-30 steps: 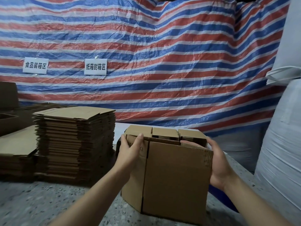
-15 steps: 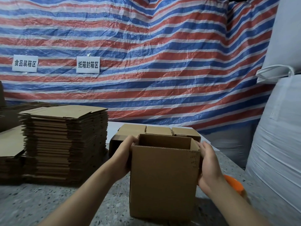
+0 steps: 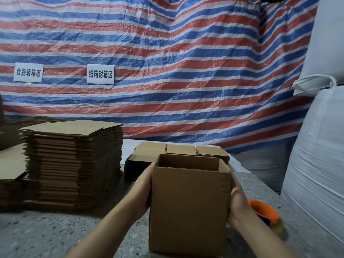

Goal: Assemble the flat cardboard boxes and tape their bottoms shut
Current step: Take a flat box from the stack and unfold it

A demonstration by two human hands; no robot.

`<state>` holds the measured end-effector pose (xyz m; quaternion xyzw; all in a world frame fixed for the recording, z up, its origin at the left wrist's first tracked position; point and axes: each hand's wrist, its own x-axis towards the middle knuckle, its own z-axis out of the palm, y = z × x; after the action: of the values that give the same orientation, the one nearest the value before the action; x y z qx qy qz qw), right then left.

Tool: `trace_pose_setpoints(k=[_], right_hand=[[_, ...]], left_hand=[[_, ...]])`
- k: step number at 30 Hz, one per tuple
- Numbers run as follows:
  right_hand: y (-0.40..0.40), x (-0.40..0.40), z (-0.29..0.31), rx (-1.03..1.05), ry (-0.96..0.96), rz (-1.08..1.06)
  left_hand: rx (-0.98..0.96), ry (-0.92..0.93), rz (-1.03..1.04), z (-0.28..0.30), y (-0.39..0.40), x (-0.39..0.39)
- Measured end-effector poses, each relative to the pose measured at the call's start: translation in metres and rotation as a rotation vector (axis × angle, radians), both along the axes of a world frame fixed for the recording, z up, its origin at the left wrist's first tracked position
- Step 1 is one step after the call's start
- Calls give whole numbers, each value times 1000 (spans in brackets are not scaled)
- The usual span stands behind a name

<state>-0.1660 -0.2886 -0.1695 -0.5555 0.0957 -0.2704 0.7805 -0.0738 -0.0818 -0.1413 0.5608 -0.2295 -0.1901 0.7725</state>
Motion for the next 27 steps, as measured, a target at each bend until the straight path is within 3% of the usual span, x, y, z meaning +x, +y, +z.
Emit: trace_pose_setpoints(k=[7, 13, 20, 27], right_hand=[[1, -2, -6, 42, 13, -38], [2, -1, -7, 63, 21, -60], [5, -3, -3, 81, -2, -56], [4, -2, 0, 103, 88, -53]], left_hand=[[-43, 111, -51, -2, 0, 1], [-51, 79, 112, -3, -3, 7], [28, -21, -55, -7, 7, 8], [7, -37, -6, -9, 5, 5]])
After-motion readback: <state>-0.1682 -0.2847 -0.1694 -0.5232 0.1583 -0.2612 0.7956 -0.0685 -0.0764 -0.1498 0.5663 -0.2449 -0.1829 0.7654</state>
